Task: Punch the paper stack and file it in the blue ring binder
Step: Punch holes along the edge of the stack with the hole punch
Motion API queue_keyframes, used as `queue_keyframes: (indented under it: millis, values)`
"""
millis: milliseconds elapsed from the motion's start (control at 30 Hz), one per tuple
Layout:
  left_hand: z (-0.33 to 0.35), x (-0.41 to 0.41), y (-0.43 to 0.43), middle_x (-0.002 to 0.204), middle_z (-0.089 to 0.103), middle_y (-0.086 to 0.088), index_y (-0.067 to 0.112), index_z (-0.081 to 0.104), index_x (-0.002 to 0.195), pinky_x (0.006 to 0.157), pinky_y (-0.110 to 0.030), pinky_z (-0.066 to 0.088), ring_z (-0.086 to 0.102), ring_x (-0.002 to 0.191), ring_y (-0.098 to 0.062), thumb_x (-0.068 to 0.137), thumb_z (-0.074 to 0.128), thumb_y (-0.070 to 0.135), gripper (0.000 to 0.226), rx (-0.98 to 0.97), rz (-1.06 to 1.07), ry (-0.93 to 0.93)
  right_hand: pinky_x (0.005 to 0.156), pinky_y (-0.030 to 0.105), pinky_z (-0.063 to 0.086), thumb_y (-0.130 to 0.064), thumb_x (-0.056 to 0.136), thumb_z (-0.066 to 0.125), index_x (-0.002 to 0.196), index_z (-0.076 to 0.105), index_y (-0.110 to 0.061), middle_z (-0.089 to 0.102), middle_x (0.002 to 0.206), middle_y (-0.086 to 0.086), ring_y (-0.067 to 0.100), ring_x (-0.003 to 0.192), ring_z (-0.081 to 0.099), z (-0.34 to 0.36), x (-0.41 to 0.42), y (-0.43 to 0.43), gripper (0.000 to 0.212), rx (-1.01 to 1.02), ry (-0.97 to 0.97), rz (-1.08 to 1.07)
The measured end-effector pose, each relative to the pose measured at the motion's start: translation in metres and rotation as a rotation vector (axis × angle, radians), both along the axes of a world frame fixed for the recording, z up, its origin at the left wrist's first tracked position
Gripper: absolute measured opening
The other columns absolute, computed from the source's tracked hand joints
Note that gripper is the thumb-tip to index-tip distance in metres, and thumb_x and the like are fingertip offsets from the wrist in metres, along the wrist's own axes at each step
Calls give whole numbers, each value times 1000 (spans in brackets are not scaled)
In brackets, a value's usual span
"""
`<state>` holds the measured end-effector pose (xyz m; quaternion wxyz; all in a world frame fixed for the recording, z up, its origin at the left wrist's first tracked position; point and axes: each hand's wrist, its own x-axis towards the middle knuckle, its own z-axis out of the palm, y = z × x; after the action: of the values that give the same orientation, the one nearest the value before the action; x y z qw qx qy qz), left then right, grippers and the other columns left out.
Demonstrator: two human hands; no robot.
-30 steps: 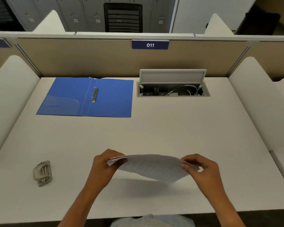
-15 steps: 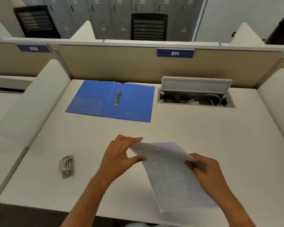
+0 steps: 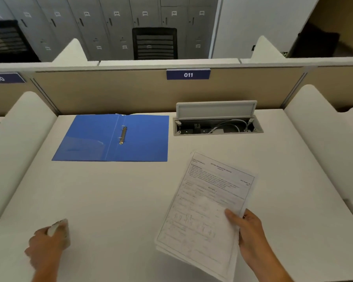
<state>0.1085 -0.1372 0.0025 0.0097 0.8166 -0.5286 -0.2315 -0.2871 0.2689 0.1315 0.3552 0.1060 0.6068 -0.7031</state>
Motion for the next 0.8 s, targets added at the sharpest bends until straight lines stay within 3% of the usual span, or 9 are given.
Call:
queue_keyframes:
  millis: [100, 167, 233, 333, 433, 500, 567, 800]
  values:
    - [-17, 7, -8, 89, 75, -22, 13, 79, 104, 86, -61, 61, 71, 89, -50, 86, 66, 64, 56, -56, -37, 84, 100, 53, 60, -2, 94, 73, 125, 75, -5, 81, 120, 15, 33, 109, 79, 3, 1, -4, 31, -9, -1, 1]
    - [28, -23, 14, 81, 76, -21, 9, 79, 98, 85, -57, 61, 74, 77, -43, 92, 69, 49, 41, -96, -54, 192, 90, 46, 66, -2, 94, 73, 124, 75, -4, 81, 119, 14, 32, 107, 80, 7, 2, -5, 30, -17, 8, 7]
    - [55, -45, 31, 92, 73, -18, 9, 69, 101, 87, -50, 58, 71, 84, -38, 97, 70, 41, 32, -120, -45, 311, 81, 42, 68, -2, 95, 73, 123, 75, -4, 82, 118, 14, 32, 105, 80, 9, 1, -5, 29, -26, 22, 14]
    - [72, -71, 52, 112, 64, -20, 10, 59, 110, 83, -42, 55, 61, 102, -39, 101, 68, 37, 31, -135, -85, 467, 82, 42, 68, -1, 94, 73, 123, 76, -4, 81, 118, 15, 33, 106, 80, 10, 1, -3, 29, -18, 62, 36]
    - [87, -99, 82, 109, 64, -17, 2, 64, 112, 54, -18, 57, 63, 96, -32, 95, 74, 44, 47, -69, -100, 774, 82, 42, 68, -1, 94, 73, 121, 76, -3, 81, 118, 16, 35, 107, 79, 14, 2, -1, 28, -6, 105, 78]
    - [98, -121, 103, 107, 69, -14, 1, 65, 118, 60, -29, 59, 67, 91, -29, 91, 74, 51, 57, 38, -71, 980, 81, 41, 68, -1, 94, 72, 121, 77, -4, 81, 118, 15, 35, 107, 79, 19, 3, 0, 28, 4, 134, 110]
    - [114, -143, 123, 112, 73, -9, 7, 63, 124, 70, -38, 59, 71, 93, -28, 97, 71, 41, 43, 126, -53, 1121, 83, 41, 68, -1, 94, 72, 122, 77, -5, 82, 118, 14, 33, 107, 80, 26, 3, 1, 28, 3, 157, 153]
    - [144, -190, 156, 115, 74, -7, 23, 67, 112, 73, -40, 62, 73, 95, -23, 94, 73, 45, 29, 141, -213, 1178, 82, 41, 68, -2, 94, 72, 123, 76, -7, 82, 117, 11, 30, 105, 80, 49, 2, 5, 29, 3, 235, 206]
